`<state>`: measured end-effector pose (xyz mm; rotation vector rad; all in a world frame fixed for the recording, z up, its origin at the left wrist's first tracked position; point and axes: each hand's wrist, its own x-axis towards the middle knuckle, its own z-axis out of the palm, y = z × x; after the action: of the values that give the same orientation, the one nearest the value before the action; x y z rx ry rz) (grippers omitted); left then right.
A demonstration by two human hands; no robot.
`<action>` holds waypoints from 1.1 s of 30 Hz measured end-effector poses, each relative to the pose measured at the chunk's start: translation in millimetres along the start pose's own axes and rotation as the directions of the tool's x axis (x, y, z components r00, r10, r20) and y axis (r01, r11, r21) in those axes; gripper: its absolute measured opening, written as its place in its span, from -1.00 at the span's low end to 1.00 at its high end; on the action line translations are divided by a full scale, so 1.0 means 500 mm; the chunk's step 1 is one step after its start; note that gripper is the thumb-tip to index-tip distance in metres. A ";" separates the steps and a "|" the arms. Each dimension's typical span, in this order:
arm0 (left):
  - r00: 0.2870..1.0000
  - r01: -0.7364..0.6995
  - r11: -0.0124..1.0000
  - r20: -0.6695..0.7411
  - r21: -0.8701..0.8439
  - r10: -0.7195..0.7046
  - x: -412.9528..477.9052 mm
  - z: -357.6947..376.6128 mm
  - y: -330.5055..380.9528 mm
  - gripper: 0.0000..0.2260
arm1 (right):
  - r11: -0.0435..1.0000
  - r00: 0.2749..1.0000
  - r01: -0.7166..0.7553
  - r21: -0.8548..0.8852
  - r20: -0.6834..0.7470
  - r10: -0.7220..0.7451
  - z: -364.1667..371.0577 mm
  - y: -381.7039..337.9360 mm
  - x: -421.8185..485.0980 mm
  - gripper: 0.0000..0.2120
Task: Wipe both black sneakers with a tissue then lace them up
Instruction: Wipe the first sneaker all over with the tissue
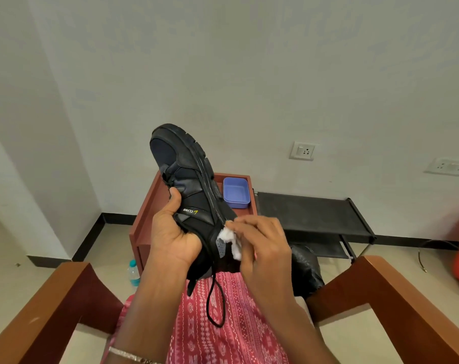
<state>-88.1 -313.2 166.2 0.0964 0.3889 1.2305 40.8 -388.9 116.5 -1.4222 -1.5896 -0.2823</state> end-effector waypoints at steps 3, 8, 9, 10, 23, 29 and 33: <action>1.000 0.002 1.000 0.024 0.018 -0.002 -0.001 0.004 -0.013 -0.54 | 1.000 1.000 -0.010 0.012 -0.025 0.010 0.024 -0.008 0.049 -0.73; 0.999 0.003 1.000 0.032 -0.015 -0.002 0.000 -0.004 0.000 -0.53 | 1.000 1.000 -0.001 0.013 0.016 0.001 0.021 -0.019 0.036 -0.74; 1.000 0.008 1.000 0.022 -0.024 -0.007 0.004 -0.007 0.004 -0.61 | 1.000 1.000 -0.006 0.014 0.023 0.006 0.013 -0.020 0.017 -0.73; 1.000 0.001 1.000 0.002 -0.020 -0.001 0.006 -0.009 0.008 -0.67 | 1.000 1.000 -0.014 0.019 0.018 0.014 0.005 -0.023 -0.002 -0.72; 0.999 -0.042 0.994 -0.012 0.101 0.044 -0.003 0.008 0.000 -0.75 | 0.979 0.983 -0.130 0.159 -0.109 0.148 0.018 -0.019 0.015 -0.76; 1.000 0.017 0.922 -0.019 0.387 -0.010 -0.032 0.028 -0.013 -0.77 | 0.993 0.995 -0.067 0.097 -0.064 0.073 0.025 0.006 0.081 -0.77; 0.999 0.048 0.891 -0.018 0.452 -0.045 -0.045 0.035 -0.015 -0.79 | 0.999 1.000 -0.018 0.041 -0.014 0.018 0.042 0.017 0.077 -0.78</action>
<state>-81.7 -334.4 185.6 0.4816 0.6779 1.0728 42.8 -346.6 130.9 -1.3993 -1.5615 -0.2471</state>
